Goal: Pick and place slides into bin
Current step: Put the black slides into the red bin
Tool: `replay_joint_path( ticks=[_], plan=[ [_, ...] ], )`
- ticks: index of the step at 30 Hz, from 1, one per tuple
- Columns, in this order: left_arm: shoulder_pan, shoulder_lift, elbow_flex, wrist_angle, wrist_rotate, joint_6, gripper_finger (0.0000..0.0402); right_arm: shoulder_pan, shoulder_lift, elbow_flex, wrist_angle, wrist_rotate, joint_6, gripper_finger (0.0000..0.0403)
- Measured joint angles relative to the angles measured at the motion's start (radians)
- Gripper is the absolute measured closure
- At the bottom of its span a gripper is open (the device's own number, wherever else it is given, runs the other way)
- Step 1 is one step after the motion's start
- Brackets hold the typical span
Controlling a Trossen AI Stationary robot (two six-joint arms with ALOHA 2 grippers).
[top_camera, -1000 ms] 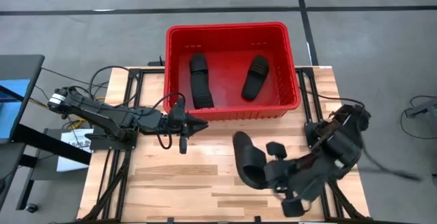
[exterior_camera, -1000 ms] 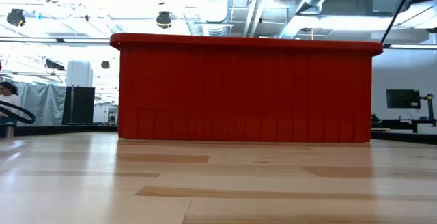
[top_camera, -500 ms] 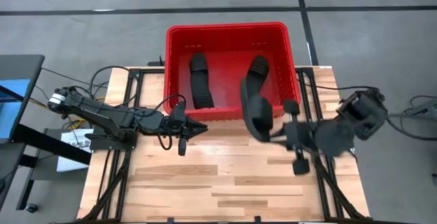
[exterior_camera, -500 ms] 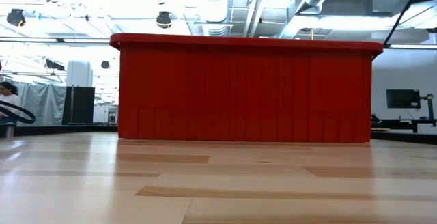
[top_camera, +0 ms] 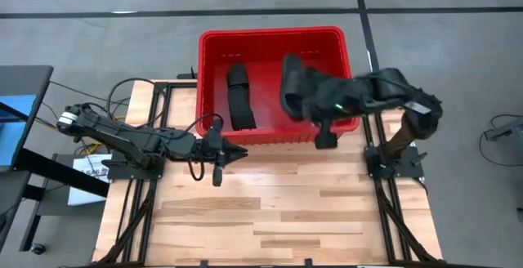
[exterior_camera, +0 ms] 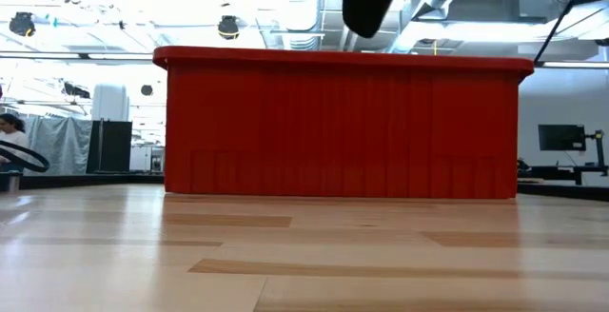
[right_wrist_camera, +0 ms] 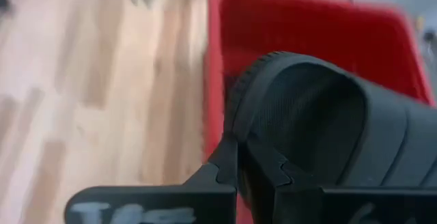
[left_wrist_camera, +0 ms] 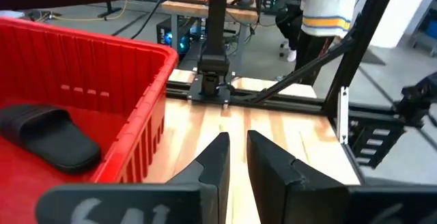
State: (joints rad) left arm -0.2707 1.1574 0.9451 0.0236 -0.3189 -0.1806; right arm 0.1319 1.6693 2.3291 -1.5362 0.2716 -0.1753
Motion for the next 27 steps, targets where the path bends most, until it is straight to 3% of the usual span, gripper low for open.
replay_joint_path(
  ticks=[8, 14, 22, 27],
  plan=[
    [0.005, -0.052, 0.000, -0.073, -0.017, 0.075, 0.0360, -0.214, 0.087, -0.001, -0.027, -0.139, -0.158, 0.0402],
    [0.028, -0.097, 0.000, -0.032, -0.156, 0.179, 0.0360, -0.336, 0.157, -0.001, -0.035, -0.204, -0.309, 0.0402],
    [0.140, -0.119, 0.000, 0.086, -0.239, 0.322, 0.0360, -0.485, 0.202, -0.017, -0.031, -0.191, -0.485, 0.0402],
    [0.216, -0.118, 0.000, 0.105, -0.239, 0.345, 0.0360, -0.577, 0.121, -0.189, -0.035, -0.141, -0.479, 0.0402]
  ],
)
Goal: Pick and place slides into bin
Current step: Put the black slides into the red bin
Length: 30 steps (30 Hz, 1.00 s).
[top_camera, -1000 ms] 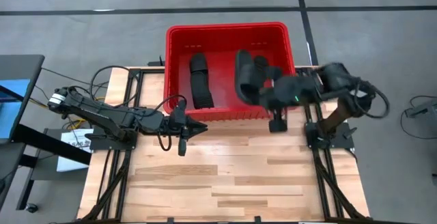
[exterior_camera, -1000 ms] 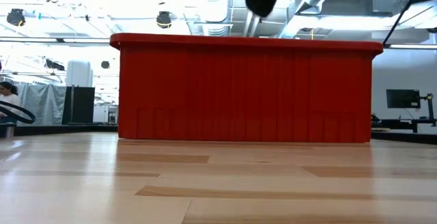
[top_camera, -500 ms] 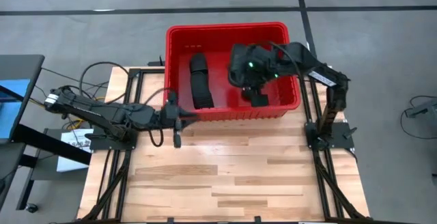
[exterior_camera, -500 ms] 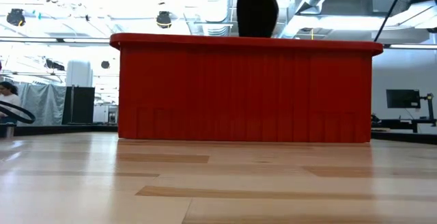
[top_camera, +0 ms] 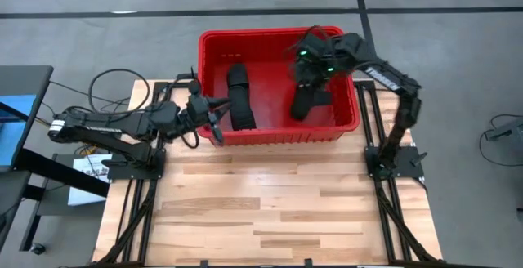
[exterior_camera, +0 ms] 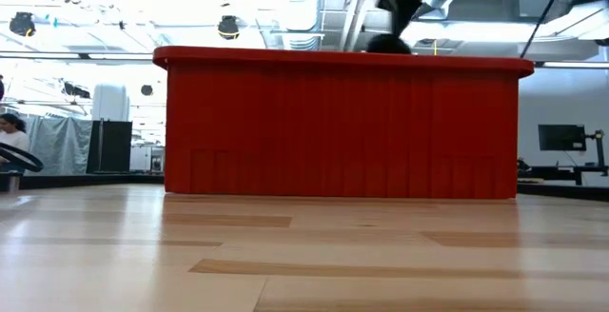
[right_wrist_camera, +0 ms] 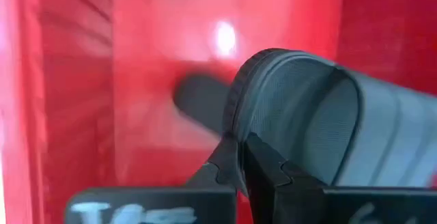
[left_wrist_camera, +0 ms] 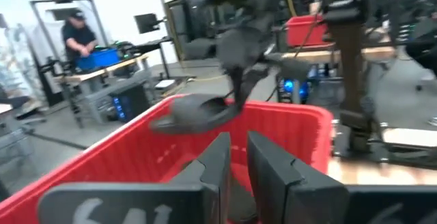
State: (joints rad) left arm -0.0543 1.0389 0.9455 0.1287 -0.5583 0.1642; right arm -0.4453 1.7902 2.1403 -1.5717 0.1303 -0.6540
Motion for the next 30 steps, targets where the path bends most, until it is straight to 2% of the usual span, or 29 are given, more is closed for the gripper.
replay_joint_path(
  ticks=[3, 9, 16, 30],
  plan=[
    [0.036, 0.000, 0.000, -0.006, 0.000, -0.001, 0.0360, -0.045, -0.086, -0.122, -0.005, -0.004, -0.010, 0.0402],
    [0.080, 0.000, 0.000, -0.006, 0.001, -0.001, 0.0360, -0.063, -0.115, -0.295, 0.073, -0.050, -0.033, 0.0403],
    [0.090, 0.000, 0.000, -0.006, 0.022, -0.004, 0.0360, -0.061, -0.118, -0.436, 0.196, -0.051, -0.090, 0.0403],
    [0.090, 0.001, 0.000, -0.011, 0.024, -0.029, 0.0360, -0.137, -0.117, -0.655, 0.366, -0.049, -0.118, 0.0403]
  ],
)
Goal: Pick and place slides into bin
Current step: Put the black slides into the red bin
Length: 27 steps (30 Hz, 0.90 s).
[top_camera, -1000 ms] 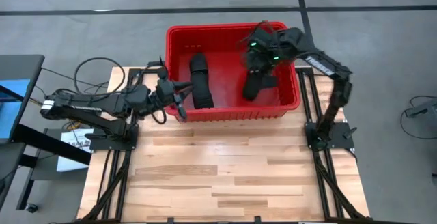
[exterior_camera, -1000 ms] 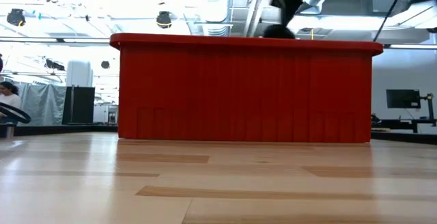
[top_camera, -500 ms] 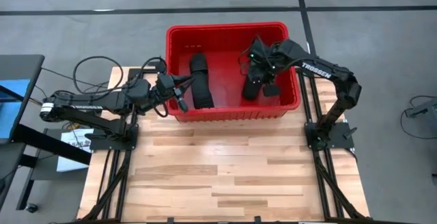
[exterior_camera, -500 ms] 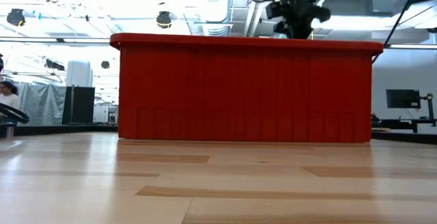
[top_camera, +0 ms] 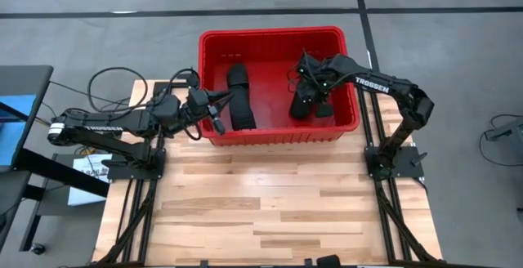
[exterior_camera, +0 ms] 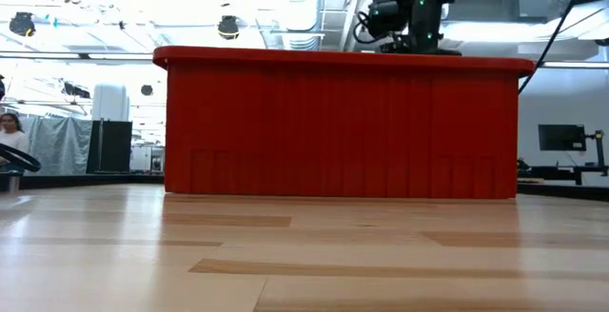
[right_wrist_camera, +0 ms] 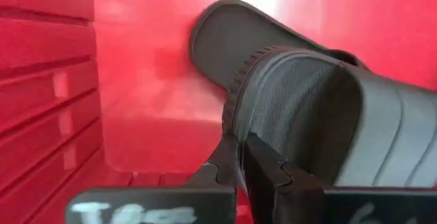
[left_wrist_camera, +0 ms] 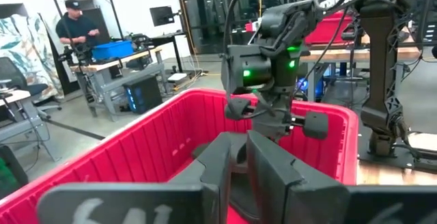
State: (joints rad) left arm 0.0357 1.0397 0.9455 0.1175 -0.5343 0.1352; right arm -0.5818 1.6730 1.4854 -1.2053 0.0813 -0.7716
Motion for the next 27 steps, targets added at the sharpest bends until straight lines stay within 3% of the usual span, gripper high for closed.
replay_joint_path(
  ticks=[16, 27],
  plan=[
    [0.000, 0.000, 0.000, 0.001, 0.002, -0.040, 0.0360, -0.009, 0.000, -0.108, 0.071, -0.001, -0.049, 0.0399],
    [0.000, 0.000, 0.000, 0.001, 0.002, -0.053, 0.0360, -0.009, 0.000, -0.109, 0.069, 0.002, -0.004, 0.0325]
  ],
)
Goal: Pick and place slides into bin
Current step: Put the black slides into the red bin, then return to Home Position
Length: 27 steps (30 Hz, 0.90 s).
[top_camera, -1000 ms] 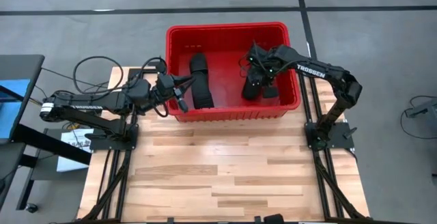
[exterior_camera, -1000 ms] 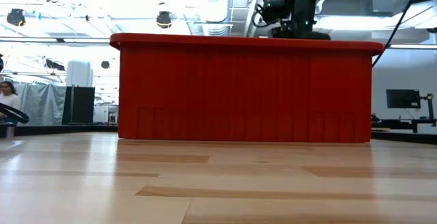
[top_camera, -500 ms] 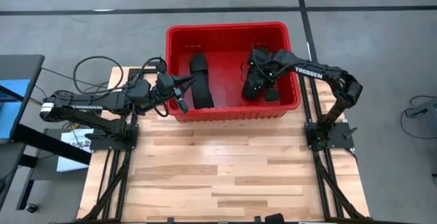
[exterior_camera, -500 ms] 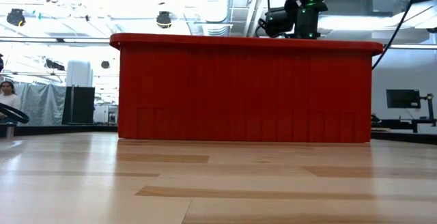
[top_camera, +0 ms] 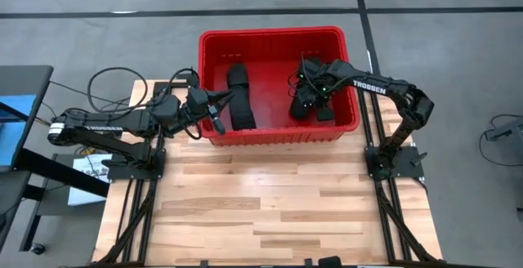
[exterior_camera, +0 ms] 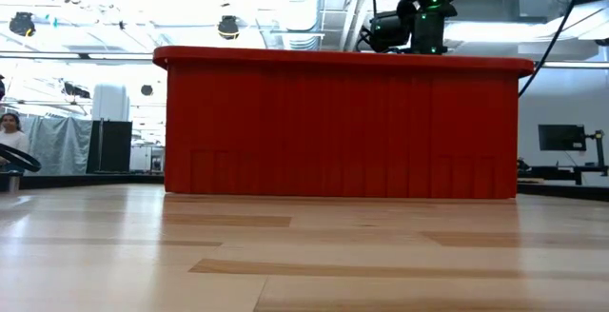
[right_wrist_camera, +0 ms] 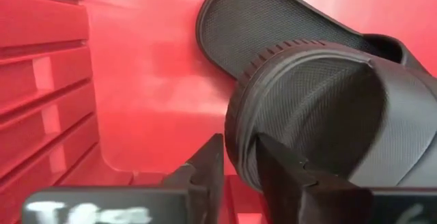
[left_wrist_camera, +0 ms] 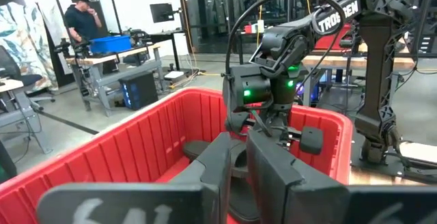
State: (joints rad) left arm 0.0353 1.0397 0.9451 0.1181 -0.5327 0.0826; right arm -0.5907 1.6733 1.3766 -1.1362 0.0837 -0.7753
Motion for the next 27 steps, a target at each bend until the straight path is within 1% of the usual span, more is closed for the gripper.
replay_joint_path(
  ticks=[8, 14, 17, 21, 27],
  plan=[
    [0.000, 0.000, 0.000, 0.000, 0.000, 0.000, 0.0360, 0.002, 0.000, 0.000, 0.000, 0.000, 0.039, 0.0285],
    [0.000, 0.000, 0.000, 0.000, 0.010, 0.000, 0.0360, 0.022, 0.000, 0.000, -0.002, 0.002, 0.068, 0.0244],
    [0.000, 0.000, 0.000, 0.000, 0.034, 0.000, 0.0360, 0.041, 0.000, 0.000, -0.012, 0.046, 0.069, 0.0223],
    [0.000, 0.000, 0.000, -0.003, 0.038, 0.000, 0.0360, 0.064, 0.000, 0.001, -0.043, 0.114, 0.068, 0.0204],
    [0.000, 0.000, 0.000, -0.008, 0.038, 0.000, 0.0360, 0.085, 0.000, 0.055, -0.100, 0.125, 0.078, 0.0193]
  ],
)
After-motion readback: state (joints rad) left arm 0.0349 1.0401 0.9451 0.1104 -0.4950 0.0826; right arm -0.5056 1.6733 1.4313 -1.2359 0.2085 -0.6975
